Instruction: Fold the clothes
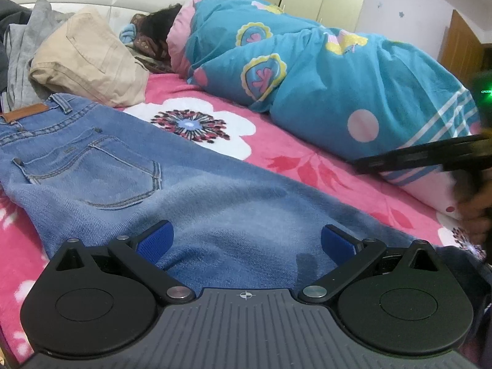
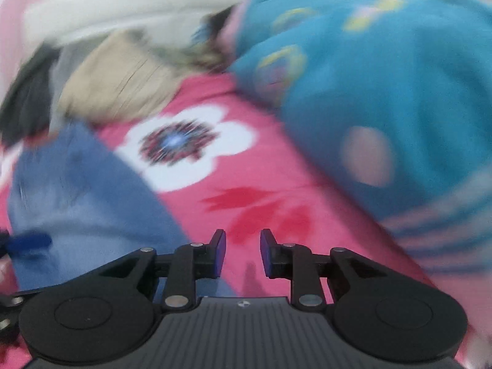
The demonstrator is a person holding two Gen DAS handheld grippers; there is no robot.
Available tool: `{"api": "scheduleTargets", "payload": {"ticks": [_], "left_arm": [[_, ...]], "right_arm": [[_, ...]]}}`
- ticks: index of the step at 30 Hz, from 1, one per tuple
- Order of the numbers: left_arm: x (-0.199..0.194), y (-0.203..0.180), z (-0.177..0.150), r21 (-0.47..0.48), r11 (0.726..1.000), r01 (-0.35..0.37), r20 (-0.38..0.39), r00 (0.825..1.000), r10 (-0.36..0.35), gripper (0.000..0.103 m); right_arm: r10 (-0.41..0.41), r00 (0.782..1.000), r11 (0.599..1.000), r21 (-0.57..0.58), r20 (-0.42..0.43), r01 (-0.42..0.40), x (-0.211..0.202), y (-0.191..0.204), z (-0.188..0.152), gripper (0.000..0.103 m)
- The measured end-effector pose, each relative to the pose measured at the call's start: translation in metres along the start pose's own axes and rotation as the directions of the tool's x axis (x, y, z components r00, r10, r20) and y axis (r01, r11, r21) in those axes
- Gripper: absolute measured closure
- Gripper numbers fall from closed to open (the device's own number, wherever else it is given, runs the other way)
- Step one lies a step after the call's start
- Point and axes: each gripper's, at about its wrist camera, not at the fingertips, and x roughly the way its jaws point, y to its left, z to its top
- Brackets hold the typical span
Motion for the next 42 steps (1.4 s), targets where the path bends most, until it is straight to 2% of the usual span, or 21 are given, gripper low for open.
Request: {"api": "scheduleTargets", "payload": {"ticks": [2, 5, 12, 20, 23, 24, 26, 32, 34, 35, 36, 39, 42], "left_arm": [[0.001, -0.001, 0.000, 0.002, 1.000, -0.003, -0.001, 1.000, 0.003, 0.000], [0.001, -0.002, 0.000, 0.003, 1.000, -0.007, -0.001, 1.000, 0.007, 0.000], [0.004, -0.004, -0.001, 0.019, 1.000, -0.024, -0.001, 1.000, 0.024, 0.000], [0.006, -0.005, -0.001, 0.026, 0.999, -0.029, -0.002, 1.000, 0.029, 0.000], [0.005, -0.004, -0.001, 0.025, 0.999, -0.027, -0.002, 1.000, 0.027, 0.000], [0.005, -0.004, -0.001, 0.024, 0.999, -0.026, -0.002, 1.000, 0.026, 0.000], [0.005, -0.003, -0.001, 0.023, 0.999, -0.024, -0.002, 1.000, 0.024, 0.000], [0.005, -0.002, -0.001, 0.021, 1.000, -0.022, -0.003, 1.000, 0.023, 0.000], [0.005, -0.002, -0.001, 0.021, 1.000, -0.022, -0.004, 1.000, 0.022, 0.000], [0.005, -0.002, -0.001, 0.020, 1.000, -0.022, -0.004, 1.000, 0.022, 0.000], [0.005, -0.002, -0.001, 0.020, 1.000, -0.021, -0.004, 1.000, 0.021, 0.000], [0.005, -0.002, 0.000, 0.020, 1.000, -0.020, -0.004, 1.000, 0.020, 0.000], [0.005, -0.002, 0.000, 0.020, 1.000, -0.020, -0.004, 1.000, 0.020, 0.000]], "right_arm": [[-0.012, 1.000, 1.000, 0.009, -0.003, 0.012, -0.025, -0.004, -0.011, 0.078], [-0.023, 0.998, 0.999, -0.046, -0.051, 0.021, -0.043, 0.000, -0.031, 0.078], [-0.053, 0.990, 0.981, -0.192, -0.133, 0.027, -0.043, 0.020, -0.061, 0.077], [-0.027, 0.974, 0.967, -0.253, -0.227, -0.032, -0.024, 0.023, -0.070, 0.075], [-0.010, 0.968, 0.967, -0.247, -0.252, -0.054, -0.021, 0.019, -0.068, 0.072], [-0.010, 0.966, 0.966, -0.250, -0.259, -0.057, -0.020, 0.018, -0.067, 0.066], [-0.014, 0.963, 0.962, -0.268, -0.270, -0.061, -0.017, 0.016, -0.062, 0.063], [0.017, 0.953, 0.959, -0.265, -0.304, -0.102, -0.009, 0.011, -0.058, 0.062], [0.026, 0.952, 0.964, -0.244, -0.305, -0.105, -0.009, 0.010, -0.058, 0.065], [0.022, 0.953, 0.965, -0.244, -0.301, -0.100, -0.010, 0.011, -0.059, 0.071], [0.012, 0.956, 0.963, -0.254, -0.294, -0.091, -0.012, 0.013, -0.061, 0.086], [-0.031, 0.964, 0.953, -0.299, -0.263, -0.051, -0.017, 0.020, -0.064, 0.102], [-0.087, 0.973, 0.941, -0.339, -0.216, 0.009, -0.026, 0.026, -0.060, 0.103]]}}
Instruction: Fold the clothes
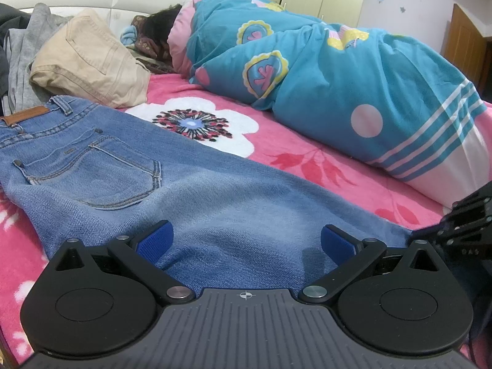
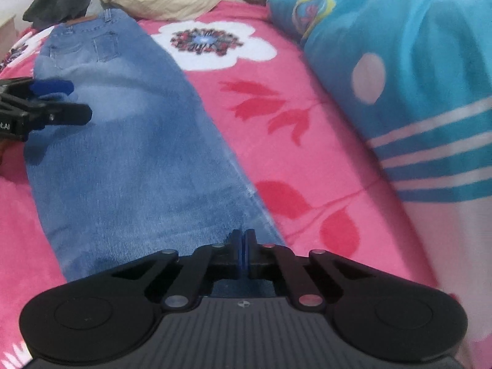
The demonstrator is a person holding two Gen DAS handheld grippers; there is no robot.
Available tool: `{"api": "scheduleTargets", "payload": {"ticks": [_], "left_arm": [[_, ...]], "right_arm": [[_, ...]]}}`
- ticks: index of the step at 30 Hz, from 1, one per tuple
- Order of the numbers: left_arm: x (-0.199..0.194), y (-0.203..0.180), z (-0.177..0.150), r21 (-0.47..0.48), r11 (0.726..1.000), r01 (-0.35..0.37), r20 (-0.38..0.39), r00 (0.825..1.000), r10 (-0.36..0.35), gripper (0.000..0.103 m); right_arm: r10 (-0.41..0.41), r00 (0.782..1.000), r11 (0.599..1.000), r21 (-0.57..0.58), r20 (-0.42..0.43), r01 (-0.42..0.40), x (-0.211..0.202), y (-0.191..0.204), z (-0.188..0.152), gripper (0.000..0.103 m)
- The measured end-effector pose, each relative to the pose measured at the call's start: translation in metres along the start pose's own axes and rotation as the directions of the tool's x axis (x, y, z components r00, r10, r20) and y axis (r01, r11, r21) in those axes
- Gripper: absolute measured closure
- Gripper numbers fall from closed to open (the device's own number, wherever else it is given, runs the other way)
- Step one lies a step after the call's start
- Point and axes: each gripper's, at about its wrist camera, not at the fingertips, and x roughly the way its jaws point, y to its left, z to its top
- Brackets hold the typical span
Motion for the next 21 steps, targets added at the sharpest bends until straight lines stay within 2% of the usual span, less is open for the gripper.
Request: {"api": "scheduleTargets", "payload": {"ticks": [6, 11, 14, 15, 17, 21], "left_arm": [[0.000, 0.000, 0.000, 0.003, 1.000, -0.001, 0.000, 1.000, 0.001, 0.000], [0.000, 0.000, -0.001, 0.004, 1.000, 0.000, -0.001, 1.000, 0.000, 0.000], [0.000, -0.001, -0.001, 0.005, 1.000, -0.001, -0.002, 1.000, 0.001, 0.000], [0.000, -0.001, -0.001, 0.005, 1.000, -0.002, -0.002, 1.000, 0.002, 0.000], [0.000, -0.001, -0.001, 0.004, 1.000, -0.002, -0.002, 1.000, 0.002, 0.000], [0.000, -0.002, -0.001, 0.007, 1.000, -0.006, -0.002, 1.000, 0.006, 0.000]], "right_arm": [[-0.090, 0.996, 0.994, -0.063, 0.000, 0.090, 0.001, 0.004, 0.004, 0.103], [-0.094, 0.995, 0.995, -0.044, -0.040, 0.093, 0.024, 0.005, -0.002, 0.103], [-0.085, 0.996, 0.996, 0.037, -0.032, 0.086, 0.022, -0.005, -0.003, 0.101], [-0.083, 0.996, 0.993, 0.080, -0.024, 0.084, 0.019, -0.011, -0.003, 0.087], [-0.104, 0.995, 0.975, 0.197, 0.003, 0.101, 0.005, -0.028, -0.006, 0.068], [-0.201, 0.978, 0.890, 0.425, 0.047, 0.163, -0.033, -0.065, -0.025, 0.067]]}}
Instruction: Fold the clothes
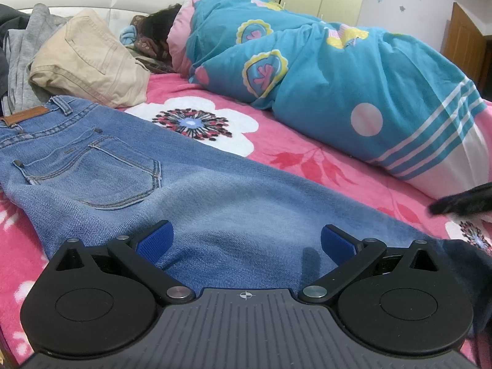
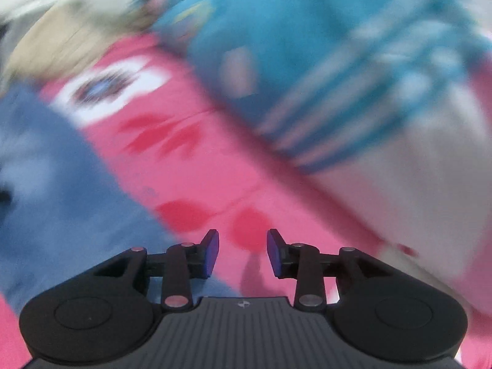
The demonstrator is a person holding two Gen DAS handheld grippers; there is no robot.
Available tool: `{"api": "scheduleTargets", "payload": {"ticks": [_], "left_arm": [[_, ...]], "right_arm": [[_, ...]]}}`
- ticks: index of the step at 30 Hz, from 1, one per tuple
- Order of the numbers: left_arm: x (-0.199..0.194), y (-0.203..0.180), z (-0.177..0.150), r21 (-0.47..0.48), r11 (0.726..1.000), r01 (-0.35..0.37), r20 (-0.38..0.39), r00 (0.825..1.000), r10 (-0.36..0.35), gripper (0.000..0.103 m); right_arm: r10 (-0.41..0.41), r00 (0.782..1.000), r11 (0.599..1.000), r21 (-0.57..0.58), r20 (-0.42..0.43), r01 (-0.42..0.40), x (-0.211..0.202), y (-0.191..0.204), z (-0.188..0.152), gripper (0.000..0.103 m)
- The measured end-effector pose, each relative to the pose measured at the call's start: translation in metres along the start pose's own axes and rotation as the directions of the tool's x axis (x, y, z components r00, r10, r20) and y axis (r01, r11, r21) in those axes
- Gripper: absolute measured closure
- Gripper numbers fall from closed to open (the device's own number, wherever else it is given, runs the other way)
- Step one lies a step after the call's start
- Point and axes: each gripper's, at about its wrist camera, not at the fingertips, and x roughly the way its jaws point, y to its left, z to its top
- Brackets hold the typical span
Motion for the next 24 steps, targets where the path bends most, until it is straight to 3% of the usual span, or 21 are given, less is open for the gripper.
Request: {"api": "scheduleTargets", "payload": {"ticks": [7, 14, 19, 24], "left_arm": [[0.000, 0.000, 0.001, 0.002, 1.000, -0.004, 0.005, 1.000, 0.004, 0.000], [-0.024, -0.003, 0.001, 0.005, 1.000, -0.026, 0.125, 0.992, 0.026, 0.000], [-0.038, -0.020, 0.004, 0.041, 0.997, 0.058, 0.163, 0.985, -0.064, 0.000], [-0.024, -0.061, 0.003, 0.154, 0.972, 0.179, 0.054, 0.981, -0.189, 0.000]], "right_arm": [[-0.085, 0.986, 0.958, 0.285, 0.142, 0.042, -0.093, -0.062, -0.042, 0.067], [-0.173, 0.963, 0.913, 0.401, 0.204, 0.079, -0.200, -0.058, -0.118, 0.066], [-0.208, 0.952, 0.910, 0.401, 0.222, 0.106, -0.246, -0.032, -0.149, 0.066], [-0.174, 0.956, 0.937, 0.339, 0.236, 0.086, -0.252, 0.009, -0.163, 0.064]]}}
